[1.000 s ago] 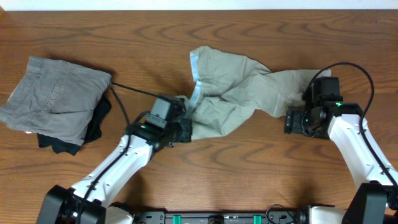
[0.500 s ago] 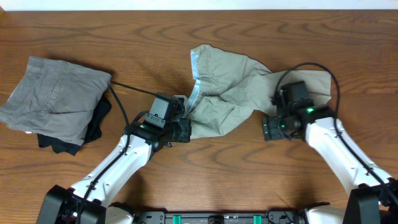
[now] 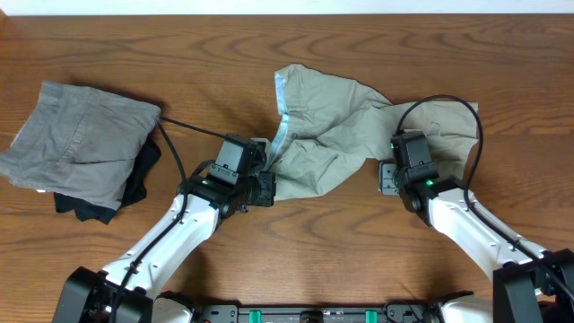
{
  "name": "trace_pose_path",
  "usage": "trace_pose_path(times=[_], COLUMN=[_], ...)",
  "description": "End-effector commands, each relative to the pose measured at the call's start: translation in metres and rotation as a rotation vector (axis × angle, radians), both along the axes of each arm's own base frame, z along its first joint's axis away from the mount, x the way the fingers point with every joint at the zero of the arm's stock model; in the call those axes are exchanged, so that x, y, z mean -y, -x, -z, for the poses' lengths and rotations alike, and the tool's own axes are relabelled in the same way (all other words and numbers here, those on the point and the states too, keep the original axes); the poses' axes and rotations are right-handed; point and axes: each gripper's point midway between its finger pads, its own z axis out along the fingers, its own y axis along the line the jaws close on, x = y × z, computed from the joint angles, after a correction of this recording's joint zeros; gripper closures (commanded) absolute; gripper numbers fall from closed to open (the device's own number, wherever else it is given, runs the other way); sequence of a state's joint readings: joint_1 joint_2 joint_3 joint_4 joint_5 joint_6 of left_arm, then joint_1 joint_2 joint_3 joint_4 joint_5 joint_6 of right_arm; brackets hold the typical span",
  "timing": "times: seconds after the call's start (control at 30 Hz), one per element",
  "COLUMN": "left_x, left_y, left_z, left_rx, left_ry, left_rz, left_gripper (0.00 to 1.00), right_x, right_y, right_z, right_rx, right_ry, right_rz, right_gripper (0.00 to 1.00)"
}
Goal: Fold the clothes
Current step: 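Pull the shorts apart, right gripper moving right and down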
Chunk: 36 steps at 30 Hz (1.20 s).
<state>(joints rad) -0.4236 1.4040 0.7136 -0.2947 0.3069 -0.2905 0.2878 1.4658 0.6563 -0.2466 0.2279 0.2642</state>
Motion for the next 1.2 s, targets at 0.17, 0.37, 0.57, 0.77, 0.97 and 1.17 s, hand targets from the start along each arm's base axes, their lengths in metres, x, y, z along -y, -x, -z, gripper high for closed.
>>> trace_pose_path(times=[0.17, 0.37, 0.57, 0.77, 0.97, 1.17], left_x=[0.0, 0.0, 0.0, 0.0, -0.003, 0.005], left_y=[-0.006, -0.006, -0.006, -0.005, 0.003, 0.011], left_z=[-0.007, -0.007, -0.007, -0.006, -0.008, -0.048], left_rx=[0.026, 0.026, 0.026, 0.022, 0.0, 0.079], left_ry=[-0.006, -0.006, -0.006, -0.007, -0.012, 0.08], left_rz=[0.001, 0.001, 0.001, 0.001, 0.004, 0.035], left_gripper=[0.94, 0.94, 0.94, 0.94, 0.94, 0.94], right_x=[0.011, 0.035, 0.053, 0.058, 0.063, 0.066], right_y=[-0.013, 0.006, 0.057, 0.115, 0.127, 0.128], right_z=[-0.011, -0.039, -0.087, -0.101, -0.1, -0.099], right_rx=[0.09, 0.023, -0.165, -0.365, -0.414, -0.44], right_ry=[0.043, 0.163, 0.165, 0.1, 0.053, -0.082], right_rz=[0.093, 0.115, 0.146, 0.198, 0.261, 0.323], right_gripper=[0.99, 0.99, 0.98, 0.97, 0.99, 0.99])
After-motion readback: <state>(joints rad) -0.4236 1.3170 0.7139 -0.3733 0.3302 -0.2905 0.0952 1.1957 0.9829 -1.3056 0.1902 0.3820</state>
